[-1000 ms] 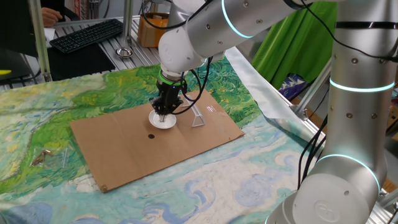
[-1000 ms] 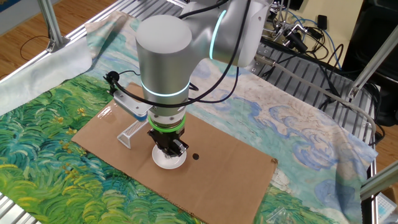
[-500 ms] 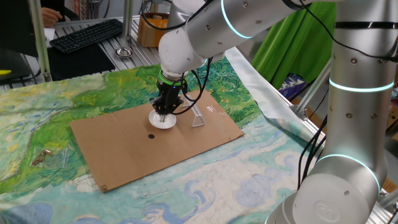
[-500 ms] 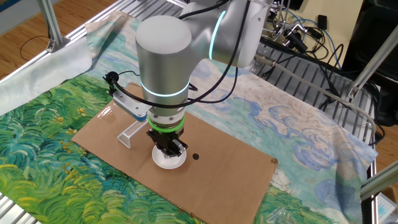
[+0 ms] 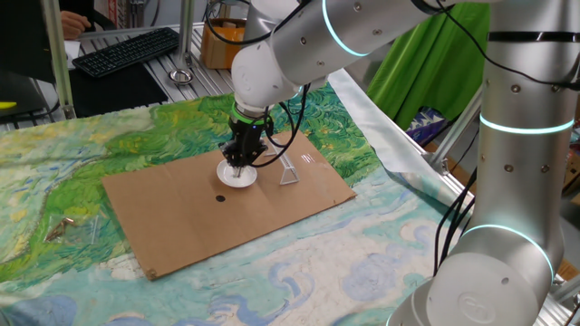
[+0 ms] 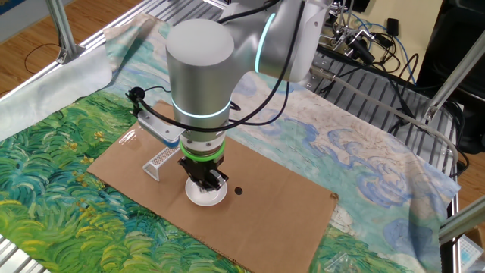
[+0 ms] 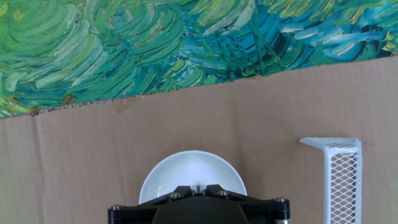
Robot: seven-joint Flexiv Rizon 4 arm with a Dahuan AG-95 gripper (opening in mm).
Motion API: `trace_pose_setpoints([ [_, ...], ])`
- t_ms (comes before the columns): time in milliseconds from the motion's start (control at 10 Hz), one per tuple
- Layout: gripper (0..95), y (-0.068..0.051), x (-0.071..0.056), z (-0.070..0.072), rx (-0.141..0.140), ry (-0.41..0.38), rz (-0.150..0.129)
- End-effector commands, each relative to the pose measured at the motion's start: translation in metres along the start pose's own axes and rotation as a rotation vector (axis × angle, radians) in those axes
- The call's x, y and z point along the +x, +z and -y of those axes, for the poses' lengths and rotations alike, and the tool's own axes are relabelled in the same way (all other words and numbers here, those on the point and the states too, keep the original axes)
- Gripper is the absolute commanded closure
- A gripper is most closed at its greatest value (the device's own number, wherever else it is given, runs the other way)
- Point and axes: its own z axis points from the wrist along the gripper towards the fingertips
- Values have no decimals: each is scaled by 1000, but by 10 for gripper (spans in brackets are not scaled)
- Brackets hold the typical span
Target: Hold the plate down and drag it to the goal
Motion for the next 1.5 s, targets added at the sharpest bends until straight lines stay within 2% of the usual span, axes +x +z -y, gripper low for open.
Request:
trace_pose_setpoints([
  [100,950,1,0,2,2,-4,3],
  [800,950,0,-1,10,8,-20,7],
  [1100,950,2,-2,16,18,-33,14],
  [1300,950,-1,-1,18,20,-37,13],
  [1500,950,-1,-1,20,34,-47,16],
])
